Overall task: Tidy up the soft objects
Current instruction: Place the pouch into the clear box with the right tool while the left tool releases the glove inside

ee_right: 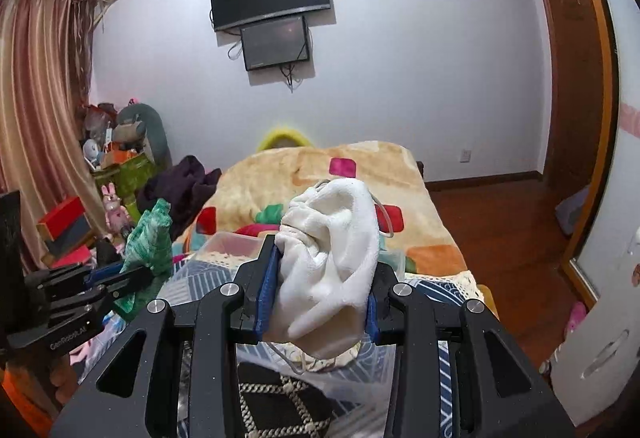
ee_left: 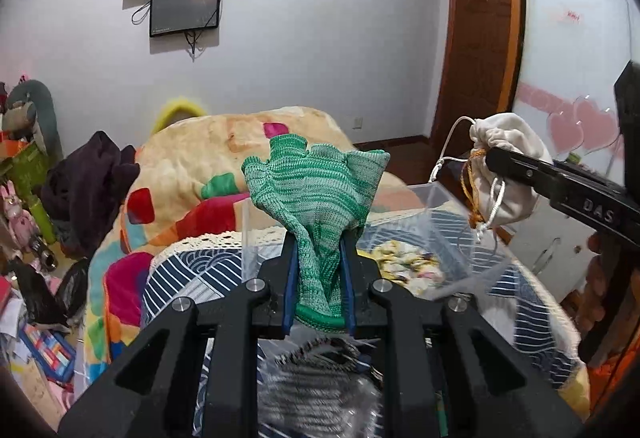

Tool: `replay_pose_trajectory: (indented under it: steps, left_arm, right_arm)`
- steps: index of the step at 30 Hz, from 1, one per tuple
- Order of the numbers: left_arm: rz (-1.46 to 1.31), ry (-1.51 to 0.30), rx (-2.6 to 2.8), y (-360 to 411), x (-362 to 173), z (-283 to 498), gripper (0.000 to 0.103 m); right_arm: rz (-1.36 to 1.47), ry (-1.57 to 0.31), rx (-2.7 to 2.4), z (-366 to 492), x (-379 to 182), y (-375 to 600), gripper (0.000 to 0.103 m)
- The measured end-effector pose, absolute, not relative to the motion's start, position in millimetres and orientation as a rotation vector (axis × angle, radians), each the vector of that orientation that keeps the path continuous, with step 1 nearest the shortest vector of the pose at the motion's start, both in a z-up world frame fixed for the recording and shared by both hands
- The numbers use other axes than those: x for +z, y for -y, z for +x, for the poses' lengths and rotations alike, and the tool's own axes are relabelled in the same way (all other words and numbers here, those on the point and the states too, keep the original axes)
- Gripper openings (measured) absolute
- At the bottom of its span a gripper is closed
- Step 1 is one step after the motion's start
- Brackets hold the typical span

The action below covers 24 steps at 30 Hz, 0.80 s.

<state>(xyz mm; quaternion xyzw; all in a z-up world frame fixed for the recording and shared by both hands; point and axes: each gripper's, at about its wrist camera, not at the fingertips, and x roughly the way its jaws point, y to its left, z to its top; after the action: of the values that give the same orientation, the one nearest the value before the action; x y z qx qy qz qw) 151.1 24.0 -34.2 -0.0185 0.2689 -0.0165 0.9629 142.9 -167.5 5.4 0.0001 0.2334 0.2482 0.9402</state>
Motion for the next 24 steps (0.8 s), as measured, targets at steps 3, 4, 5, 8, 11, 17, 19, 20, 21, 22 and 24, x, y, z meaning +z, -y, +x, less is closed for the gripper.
replay_pose_trajectory:
  steps: [3,4,5,8,11,17,19,20,21,22,24]
  left_arm:
    - [-0.039,-0.594,-0.047,-24.3,-43.8,167.0,0.019]
    - [-0.044,-0.612,-0.057,-24.3,-46.9,171.6,0.019]
    - [-0.048,-0.627,-0.065,-23.9,-49.5,175.4,0.019]
    - [-0.043,-0.669,-0.060,-24.4,-59.6,188.2,0.019]
    - [-0.025,-0.711,-0.053,-22.0,-68.0,200.5,0.019]
    - [-0.004,-0.794,-0.075,-15.4,-83.3,221.5,0.019]
    - [-0.003,-0.807,-0.075,-14.3,-86.8,225.5,0.019]
    - [-0.004,-0.813,-0.076,-15.1,-88.3,227.5,0.019]
    - [-0.008,-0.821,-0.078,-15.6,-90.2,229.2,0.019]
    - [-0.011,-0.828,-0.082,-15.8,-92.0,229.9,0.019]
    - [-0.006,-0.831,-0.079,-15.5,-93.6,230.2,0.019]
  right_arm:
    - [-0.012,-0.506,0.510,149.8,-1.1,163.1,0.033]
    - [-0.018,-0.523,0.511,151.6,-5.2,160.8,0.033]
    - [-0.024,-0.535,0.509,155.6,-5.5,159.0,0.033]
    - [-0.052,-0.571,0.509,161.5,-12.1,151.4,0.033]
    - [-0.071,-0.608,0.516,167.0,-20.2,145.0,0.033]
    - [-0.106,-0.707,0.515,183.5,-33.6,134.1,0.033]
    - [-0.111,-0.738,0.518,186.5,-38.1,132.2,0.033]
    - [-0.114,-0.749,0.520,188.5,-40.3,131.3,0.033]
    - [-0.118,-0.760,0.523,190.0,-42.5,130.7,0.033]
    - [-0.122,-0.772,0.525,191.2,-44.4,129.8,0.033]
    - [-0.131,-0.795,0.529,192.9,-48.9,128.2,0.034]
